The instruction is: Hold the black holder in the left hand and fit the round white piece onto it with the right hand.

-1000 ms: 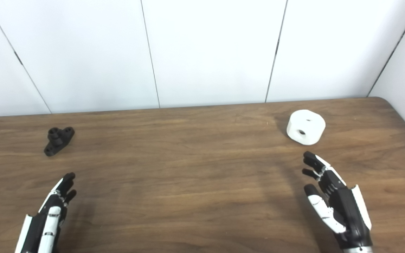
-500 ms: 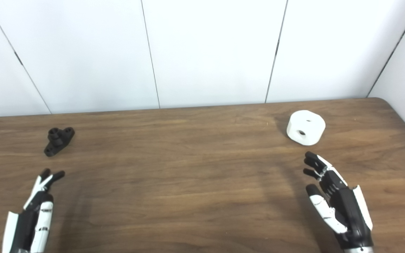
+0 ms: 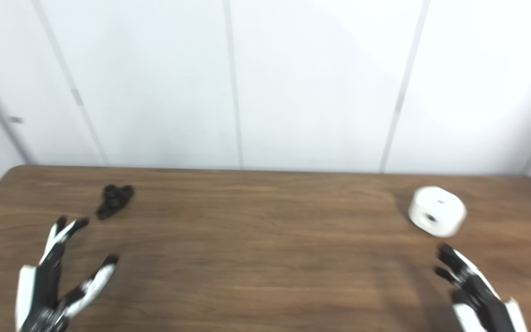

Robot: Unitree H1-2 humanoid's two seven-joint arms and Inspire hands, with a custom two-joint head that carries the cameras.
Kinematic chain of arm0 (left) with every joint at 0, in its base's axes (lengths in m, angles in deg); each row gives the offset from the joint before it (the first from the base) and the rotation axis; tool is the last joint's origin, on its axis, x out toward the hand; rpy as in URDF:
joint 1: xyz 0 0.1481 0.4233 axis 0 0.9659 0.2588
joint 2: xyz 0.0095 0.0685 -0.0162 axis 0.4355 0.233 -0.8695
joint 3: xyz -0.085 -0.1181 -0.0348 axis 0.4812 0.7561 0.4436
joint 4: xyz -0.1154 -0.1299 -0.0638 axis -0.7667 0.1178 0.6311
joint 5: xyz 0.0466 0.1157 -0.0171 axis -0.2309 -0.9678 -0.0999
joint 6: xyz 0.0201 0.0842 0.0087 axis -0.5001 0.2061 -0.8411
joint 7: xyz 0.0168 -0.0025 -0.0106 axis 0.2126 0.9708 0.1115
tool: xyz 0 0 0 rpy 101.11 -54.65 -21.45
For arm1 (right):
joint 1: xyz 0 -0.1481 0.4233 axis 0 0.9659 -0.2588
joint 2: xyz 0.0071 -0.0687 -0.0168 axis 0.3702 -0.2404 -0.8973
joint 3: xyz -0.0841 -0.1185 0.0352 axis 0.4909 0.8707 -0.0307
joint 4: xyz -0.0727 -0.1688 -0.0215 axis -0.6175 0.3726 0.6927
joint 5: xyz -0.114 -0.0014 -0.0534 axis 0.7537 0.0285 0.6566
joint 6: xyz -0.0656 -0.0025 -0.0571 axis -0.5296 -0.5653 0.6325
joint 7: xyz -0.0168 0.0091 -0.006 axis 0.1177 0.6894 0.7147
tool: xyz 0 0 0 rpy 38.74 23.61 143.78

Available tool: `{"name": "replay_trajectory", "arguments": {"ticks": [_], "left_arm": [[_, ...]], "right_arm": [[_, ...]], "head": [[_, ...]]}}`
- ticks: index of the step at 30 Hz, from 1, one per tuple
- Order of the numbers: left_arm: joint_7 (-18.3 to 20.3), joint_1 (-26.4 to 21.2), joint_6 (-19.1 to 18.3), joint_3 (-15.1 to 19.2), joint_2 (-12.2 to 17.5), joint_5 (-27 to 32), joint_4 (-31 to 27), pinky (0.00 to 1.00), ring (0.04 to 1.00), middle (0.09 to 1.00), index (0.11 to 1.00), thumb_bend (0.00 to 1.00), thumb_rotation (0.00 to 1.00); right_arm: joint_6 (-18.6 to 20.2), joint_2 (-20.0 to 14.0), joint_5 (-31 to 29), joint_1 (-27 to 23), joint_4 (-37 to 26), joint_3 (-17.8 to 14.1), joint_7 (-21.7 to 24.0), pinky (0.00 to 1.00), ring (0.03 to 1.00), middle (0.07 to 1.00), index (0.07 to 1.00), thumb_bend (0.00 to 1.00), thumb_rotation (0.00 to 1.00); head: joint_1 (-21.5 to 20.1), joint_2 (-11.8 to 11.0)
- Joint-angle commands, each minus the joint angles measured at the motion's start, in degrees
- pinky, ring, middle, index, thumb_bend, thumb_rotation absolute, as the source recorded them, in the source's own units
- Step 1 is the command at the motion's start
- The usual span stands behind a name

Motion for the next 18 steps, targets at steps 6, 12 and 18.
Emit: {"name": "replay_trajectory", "arguments": {"ticks": [6,12,18], "left_arm": [[-0.71,-3.79,-2.38,1.64,0.49,-6.69,-2.15,1.00,1.000,1.000,0.816,0.76,0.24],[-0.63,-7.04,-5.99,2.35,1.28,-10.62,-1.24,1.00,1.000,1.000,0.815,0.82,0.28],[-1.61,-11.33,-7.85,3.28,3.29,-13.80,2.93,1.00,1.000,1.000,0.818,0.83,0.28]], "right_arm": [[-1.94,-0.26,-1.47,1.63,6.95,0.09,1.38,0.87,0.922,0.925,0.873,0.17,0.97],[-2.61,-0.42,-1.75,0.97,8.51,-0.78,2.20,0.87,0.925,0.926,0.873,0.16,1.00],[-2.63,-0.29,-1.38,0.66,9.46,-1.54,2.81,0.88,0.925,0.926,0.874,0.16,1.00]], "head": [[2.67,-0.52],[3.95,-0.53],[4.82,-0.74]]}}
